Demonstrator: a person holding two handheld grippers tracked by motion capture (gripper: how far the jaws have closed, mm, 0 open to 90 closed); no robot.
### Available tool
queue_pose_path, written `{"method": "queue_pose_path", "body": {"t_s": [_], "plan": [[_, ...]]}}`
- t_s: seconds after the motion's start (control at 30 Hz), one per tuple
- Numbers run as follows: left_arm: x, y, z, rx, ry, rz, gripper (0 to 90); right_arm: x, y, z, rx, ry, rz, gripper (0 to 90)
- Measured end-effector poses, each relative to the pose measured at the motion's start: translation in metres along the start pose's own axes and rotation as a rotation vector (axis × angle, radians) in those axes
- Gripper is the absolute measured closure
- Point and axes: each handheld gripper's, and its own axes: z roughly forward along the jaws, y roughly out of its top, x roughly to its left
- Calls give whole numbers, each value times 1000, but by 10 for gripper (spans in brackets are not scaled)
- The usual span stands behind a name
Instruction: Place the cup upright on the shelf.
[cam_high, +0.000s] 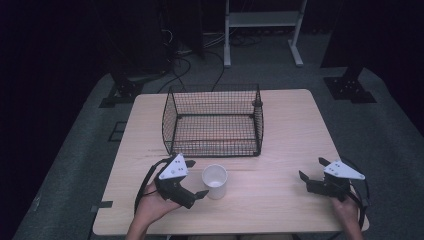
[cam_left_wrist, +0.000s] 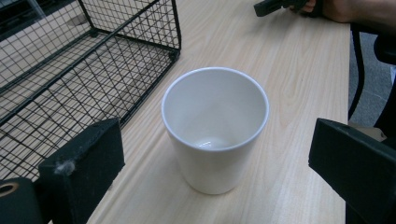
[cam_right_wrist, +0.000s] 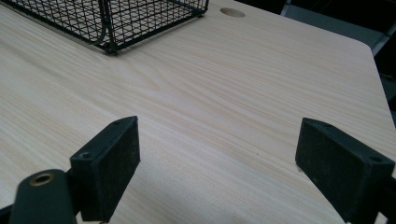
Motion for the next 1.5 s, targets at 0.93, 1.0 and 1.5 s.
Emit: {"method": "queue_pose_path", "body": {"t_s": [0.93, 1.0, 1.5], "plan": [[2, -1, 37, 102, -39, -2, 25, 1, 0, 0, -2, 2, -6, 131], [3, -2, 40, 108, -44, -6, 25, 1, 0, 0, -3, 2, -6, 131], [7, 0, 64, 175, -57, -11, 41, 1, 0, 0, -5, 4, -6, 131]]}}
